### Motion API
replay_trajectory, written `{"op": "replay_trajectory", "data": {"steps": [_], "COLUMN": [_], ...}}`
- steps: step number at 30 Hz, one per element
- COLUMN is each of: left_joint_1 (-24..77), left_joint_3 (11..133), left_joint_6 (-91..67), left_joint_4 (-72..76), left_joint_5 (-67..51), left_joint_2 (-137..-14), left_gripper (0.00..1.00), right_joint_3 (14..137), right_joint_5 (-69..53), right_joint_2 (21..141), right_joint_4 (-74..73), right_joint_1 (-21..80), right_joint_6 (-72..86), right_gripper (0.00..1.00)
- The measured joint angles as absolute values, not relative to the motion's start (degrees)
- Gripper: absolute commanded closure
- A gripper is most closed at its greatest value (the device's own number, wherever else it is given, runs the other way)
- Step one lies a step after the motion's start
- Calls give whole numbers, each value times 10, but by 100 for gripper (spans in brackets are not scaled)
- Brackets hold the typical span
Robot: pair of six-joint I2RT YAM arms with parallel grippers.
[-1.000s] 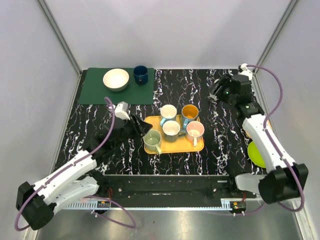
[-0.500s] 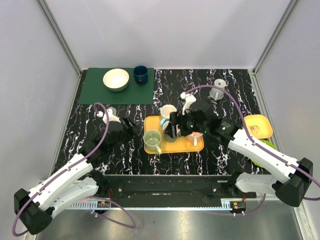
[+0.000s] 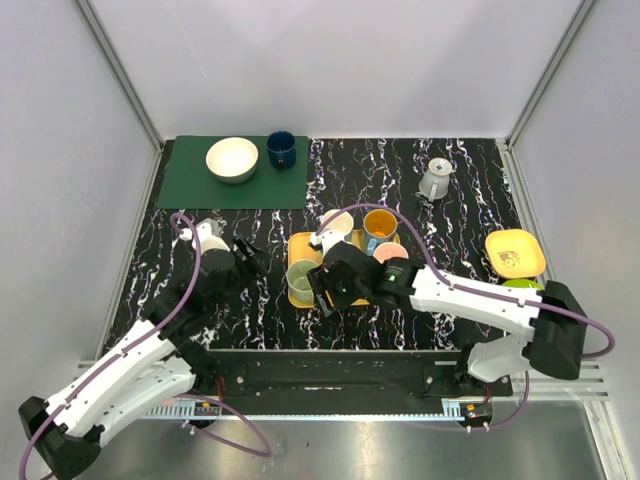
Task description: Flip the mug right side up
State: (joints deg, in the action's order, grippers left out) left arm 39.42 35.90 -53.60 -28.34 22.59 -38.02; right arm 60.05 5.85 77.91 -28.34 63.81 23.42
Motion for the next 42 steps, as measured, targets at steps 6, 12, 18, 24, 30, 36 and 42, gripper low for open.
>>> {"op": "replay_trajectory", "data": {"steps": [6,12,18,24,30,36,42], "left_joint_1": [394,394,394,394,394,394,394], "left_joint_3": [341,332,331,331,331,329,322], "left_joint_6": [-540,-540,-540,-540,-540,-540,-541], "left_joint_4": [-301,-311,-312,-314,-317,-317,-321], "left_joint_5": [229,232,235,238,239,239,239], "left_joint_2": [-354,-341,-340,-338,-338,-338,-338], "left_gripper": [29,29,29,29,29,29,29], "right_joint_3": [601,609,640,657,660,660,661], "right_joint_5": [84,107,114,121,131,139,145], "right_joint_2": [840,884,931,961,966,971,975], "right_joint_4": [-276,-255,-241,-235,-237,-238,-240], "right_joint_1": [638,639,639,639,639,639,639], "right_joint_6": [228,217,205,196,192,189,187], "right_gripper": [38,39,41,45,59,68,100]}}
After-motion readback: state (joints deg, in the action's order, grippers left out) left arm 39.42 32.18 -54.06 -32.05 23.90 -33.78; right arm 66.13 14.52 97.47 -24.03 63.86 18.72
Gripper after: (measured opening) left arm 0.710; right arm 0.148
